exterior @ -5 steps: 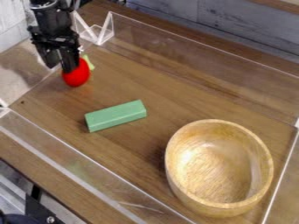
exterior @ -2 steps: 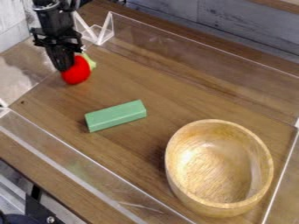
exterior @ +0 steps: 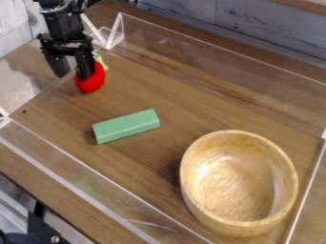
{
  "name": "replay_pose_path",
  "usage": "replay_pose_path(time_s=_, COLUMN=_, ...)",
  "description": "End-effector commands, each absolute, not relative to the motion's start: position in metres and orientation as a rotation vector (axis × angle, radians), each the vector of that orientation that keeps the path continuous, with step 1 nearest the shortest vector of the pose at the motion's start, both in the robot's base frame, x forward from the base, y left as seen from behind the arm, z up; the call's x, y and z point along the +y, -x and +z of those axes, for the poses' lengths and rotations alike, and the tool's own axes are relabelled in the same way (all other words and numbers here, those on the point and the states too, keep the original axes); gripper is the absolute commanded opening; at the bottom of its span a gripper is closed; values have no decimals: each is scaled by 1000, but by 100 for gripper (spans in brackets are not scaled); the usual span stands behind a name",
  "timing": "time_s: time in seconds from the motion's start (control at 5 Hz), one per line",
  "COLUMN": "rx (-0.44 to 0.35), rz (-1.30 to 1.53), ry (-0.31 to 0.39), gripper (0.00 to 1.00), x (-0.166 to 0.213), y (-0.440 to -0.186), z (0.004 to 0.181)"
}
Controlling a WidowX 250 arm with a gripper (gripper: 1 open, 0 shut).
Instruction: Move the red object to the left side of the table
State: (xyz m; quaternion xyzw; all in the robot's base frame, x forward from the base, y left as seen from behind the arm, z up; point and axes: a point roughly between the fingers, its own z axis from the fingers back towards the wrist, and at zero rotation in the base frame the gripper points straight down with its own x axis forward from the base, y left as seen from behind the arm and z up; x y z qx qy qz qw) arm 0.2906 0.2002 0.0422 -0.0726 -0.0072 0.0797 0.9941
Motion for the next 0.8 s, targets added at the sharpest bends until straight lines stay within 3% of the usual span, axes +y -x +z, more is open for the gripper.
replay_pose_path(time_s=0.0, rx=-72, rz=146, ry=126, gripper=100, x=199, y=-301, z=69)
replay_pose_path(time_s=0.6, rx=-50, rz=147, ry=168, gripper=100, x=186, y=-302, z=80)
